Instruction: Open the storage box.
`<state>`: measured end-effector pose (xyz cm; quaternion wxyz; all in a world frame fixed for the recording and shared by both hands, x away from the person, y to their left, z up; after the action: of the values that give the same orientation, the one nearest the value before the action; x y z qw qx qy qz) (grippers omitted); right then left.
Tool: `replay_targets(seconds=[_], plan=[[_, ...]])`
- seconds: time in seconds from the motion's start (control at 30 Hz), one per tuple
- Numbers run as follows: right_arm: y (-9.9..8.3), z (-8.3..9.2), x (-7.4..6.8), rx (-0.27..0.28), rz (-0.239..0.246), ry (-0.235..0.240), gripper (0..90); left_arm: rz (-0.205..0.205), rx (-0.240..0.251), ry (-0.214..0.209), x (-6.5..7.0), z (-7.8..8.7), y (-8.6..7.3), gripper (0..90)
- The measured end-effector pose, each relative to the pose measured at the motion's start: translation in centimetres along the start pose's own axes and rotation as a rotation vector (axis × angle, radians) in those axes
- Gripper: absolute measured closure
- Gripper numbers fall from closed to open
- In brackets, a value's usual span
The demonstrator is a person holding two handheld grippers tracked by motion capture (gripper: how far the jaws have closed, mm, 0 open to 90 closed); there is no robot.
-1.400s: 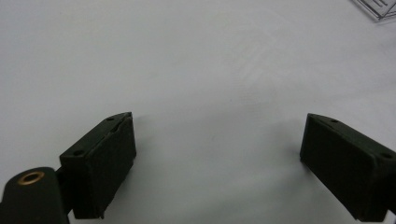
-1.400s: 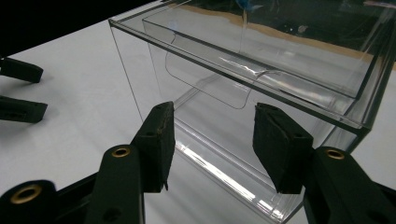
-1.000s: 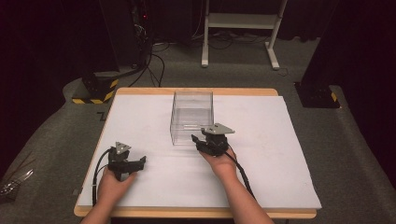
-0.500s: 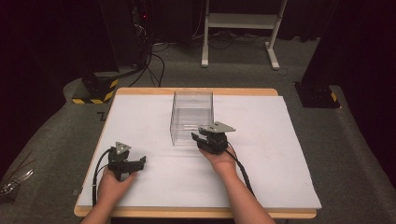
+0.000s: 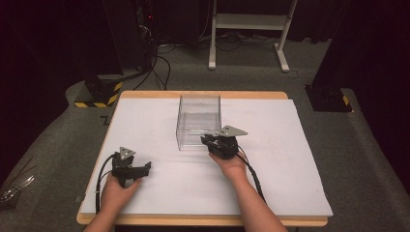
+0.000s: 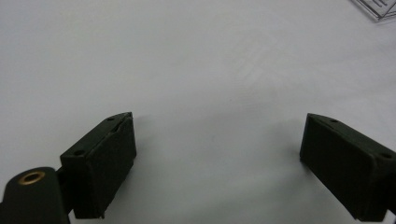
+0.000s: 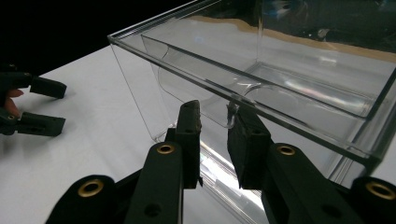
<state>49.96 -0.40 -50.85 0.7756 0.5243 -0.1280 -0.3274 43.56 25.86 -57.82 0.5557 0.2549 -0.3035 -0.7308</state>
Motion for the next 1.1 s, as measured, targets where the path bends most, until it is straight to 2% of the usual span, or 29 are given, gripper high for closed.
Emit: replay_targets(seconds=[0.3,1.1], plan=[[-0.6,0.9,-0.8,0.009,0.013,0.039,77.0,-0.001,0.002,0.001,0.0,0.0,0.0,11.1],[-2.0,2.9,-2.9,0.029,0.025,0.079,79.6,-0.002,0.000,0.001,0.0,0.0,0.0,11.1]])
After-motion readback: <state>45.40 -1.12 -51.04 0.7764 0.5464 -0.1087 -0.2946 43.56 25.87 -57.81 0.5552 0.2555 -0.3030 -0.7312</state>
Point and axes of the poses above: each handheld gripper's, and its own axes: z roughly backward along the jaws, y roughly out of its top, x roughly to its right, the point moved 10 cm from there along -z, roughly forward along the jaws, and after that the axes turned 2 degrees about y, right-handed, at the moved point
